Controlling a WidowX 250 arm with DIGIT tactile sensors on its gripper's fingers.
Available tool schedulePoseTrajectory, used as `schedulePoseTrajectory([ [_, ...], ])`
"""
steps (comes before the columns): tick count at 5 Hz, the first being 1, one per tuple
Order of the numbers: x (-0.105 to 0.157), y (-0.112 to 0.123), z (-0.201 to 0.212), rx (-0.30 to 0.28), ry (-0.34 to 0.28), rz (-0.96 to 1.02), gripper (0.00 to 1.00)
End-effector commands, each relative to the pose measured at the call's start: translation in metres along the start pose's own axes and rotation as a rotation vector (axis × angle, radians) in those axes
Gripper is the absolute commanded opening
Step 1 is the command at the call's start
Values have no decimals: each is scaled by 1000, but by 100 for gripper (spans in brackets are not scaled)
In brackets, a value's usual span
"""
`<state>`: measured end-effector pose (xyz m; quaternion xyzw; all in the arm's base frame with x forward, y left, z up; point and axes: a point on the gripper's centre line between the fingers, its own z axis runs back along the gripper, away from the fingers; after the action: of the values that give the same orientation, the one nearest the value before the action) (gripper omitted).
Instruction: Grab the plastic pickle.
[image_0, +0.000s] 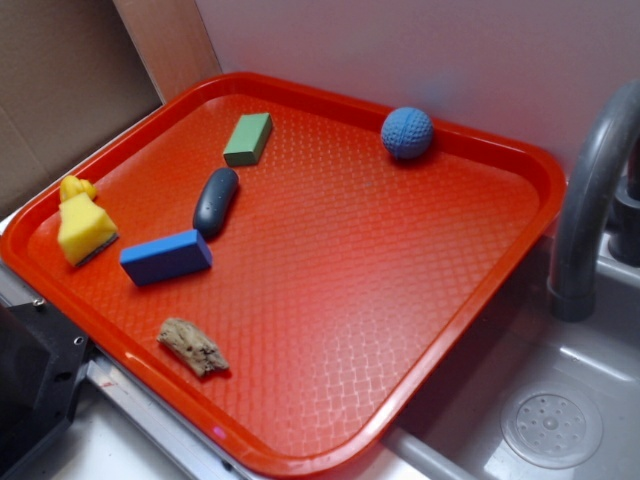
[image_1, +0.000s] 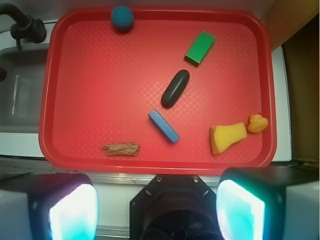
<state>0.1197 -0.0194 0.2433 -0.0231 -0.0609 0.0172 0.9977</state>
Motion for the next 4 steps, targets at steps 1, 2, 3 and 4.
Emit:
schedulePoseTrajectory([
  [1,0,0,0,0,0,0,100],
  [2,6,6,-50,-248,-185,43,100],
  [3,36,-4,-90,-252,-211,170,100],
  [4,58,7,-146,-254,-110,247,100],
])
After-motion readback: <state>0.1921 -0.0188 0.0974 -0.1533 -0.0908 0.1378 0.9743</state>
